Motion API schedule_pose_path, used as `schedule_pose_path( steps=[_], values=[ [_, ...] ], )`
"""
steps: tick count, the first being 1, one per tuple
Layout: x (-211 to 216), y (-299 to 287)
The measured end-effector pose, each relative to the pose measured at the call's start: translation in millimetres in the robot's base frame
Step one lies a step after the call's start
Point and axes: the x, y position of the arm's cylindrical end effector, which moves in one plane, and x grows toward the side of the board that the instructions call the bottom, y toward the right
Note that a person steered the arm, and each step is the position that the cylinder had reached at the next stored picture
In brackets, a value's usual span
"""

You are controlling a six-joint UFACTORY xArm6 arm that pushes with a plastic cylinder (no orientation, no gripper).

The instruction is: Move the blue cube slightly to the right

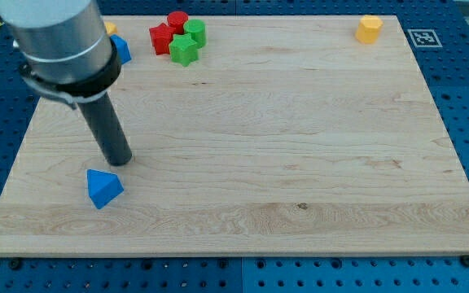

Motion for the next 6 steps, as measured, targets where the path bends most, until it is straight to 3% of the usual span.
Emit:
schedule_pose_path(
  steps=[3, 4, 5, 6],
  values=[
    [-132, -141],
    [-150, -141],
    [-201, -124],
    [-201, -77]
  ],
)
